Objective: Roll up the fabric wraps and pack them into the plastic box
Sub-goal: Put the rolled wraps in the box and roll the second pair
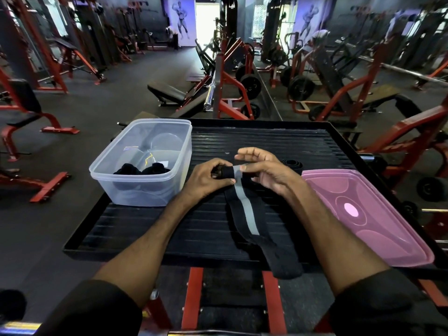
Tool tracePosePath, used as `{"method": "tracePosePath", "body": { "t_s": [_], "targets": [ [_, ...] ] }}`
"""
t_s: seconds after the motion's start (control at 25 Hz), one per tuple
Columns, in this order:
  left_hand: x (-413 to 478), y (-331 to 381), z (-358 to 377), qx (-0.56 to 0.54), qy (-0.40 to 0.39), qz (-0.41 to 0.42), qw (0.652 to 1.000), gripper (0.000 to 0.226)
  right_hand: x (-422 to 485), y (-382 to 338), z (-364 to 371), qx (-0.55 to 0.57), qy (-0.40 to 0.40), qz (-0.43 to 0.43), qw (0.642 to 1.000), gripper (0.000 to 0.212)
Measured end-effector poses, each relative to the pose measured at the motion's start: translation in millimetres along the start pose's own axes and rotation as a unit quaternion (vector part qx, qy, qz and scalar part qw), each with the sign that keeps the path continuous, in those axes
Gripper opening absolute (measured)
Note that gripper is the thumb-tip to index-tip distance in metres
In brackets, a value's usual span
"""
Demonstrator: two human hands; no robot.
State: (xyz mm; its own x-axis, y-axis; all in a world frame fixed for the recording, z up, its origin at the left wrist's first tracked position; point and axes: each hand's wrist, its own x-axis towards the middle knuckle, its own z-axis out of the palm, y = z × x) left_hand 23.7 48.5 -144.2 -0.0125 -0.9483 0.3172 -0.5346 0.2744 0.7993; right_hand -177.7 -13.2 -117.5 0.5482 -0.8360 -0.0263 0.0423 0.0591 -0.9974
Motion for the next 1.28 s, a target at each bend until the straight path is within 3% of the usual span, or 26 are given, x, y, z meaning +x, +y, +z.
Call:
{"method": "tracePosePath", "body": {
  "t_s": [0.08,0.24,0.36,0.52,0.64,0.76,0.88,0.96,1.08,1.28],
  "targets": [
    [-0.9,4.5,-0.1,-0.002,0.019,0.032,0.999,0.041,1.0,-3.0,0.5,0.039,0.023,0.034,0.998,0.036],
    [0.0,6.0,-1.7,0.008,0.075,0.084,0.994,0.042,1.5,0.3,2.3,-0.061,0.009,0.078,0.995,0.028],
    [-0.2,9.2,-0.9,0.001,0.097,0.088,0.991,0.043,0.1,2.0,-0.3,-0.096,-0.011,0.062,0.993,0.019],
    [1.5,12.2,0.4,-0.184,0.011,-0.03,0.982,0.044,0.0,5.4,-0.2,-0.028,0.005,0.0,1.0,0.025],
    [2.6,15.9,2.3,-0.355,-0.069,-0.135,0.923,0.056,-0.3,6.8,3.8,-0.005,0.012,-0.032,0.999,0.031],
    [3.6,27.7,12.1,-0.431,-0.057,-0.192,0.88,0.063,1.7,10.4,8.6,0.0,0.009,-0.036,0.999,0.034],
    [3.0,33.2,19.4,-0.366,-0.041,-0.236,0.899,0.053,3.6,14.0,12.8,-0.006,0.019,-0.035,0.999,0.024],
    [0.7,33.9,12.3,-0.298,-0.073,-0.236,0.922,0.047,2.3,10.8,10.9,-0.021,0.014,-0.043,0.999,0.027],
    [-3.3,23.3,2.7,-0.212,-0.09,-0.146,0.962,0.039,-1.5,4.6,2.6,-0.001,-0.003,-0.053,0.999,0.035],
    [0.6,12.1,-0.5,-0.228,-0.012,-0.076,0.971,0.04,-5.7,-5.6,3.4,0.099,-0.034,0.006,0.994,0.047]
  ]
}}
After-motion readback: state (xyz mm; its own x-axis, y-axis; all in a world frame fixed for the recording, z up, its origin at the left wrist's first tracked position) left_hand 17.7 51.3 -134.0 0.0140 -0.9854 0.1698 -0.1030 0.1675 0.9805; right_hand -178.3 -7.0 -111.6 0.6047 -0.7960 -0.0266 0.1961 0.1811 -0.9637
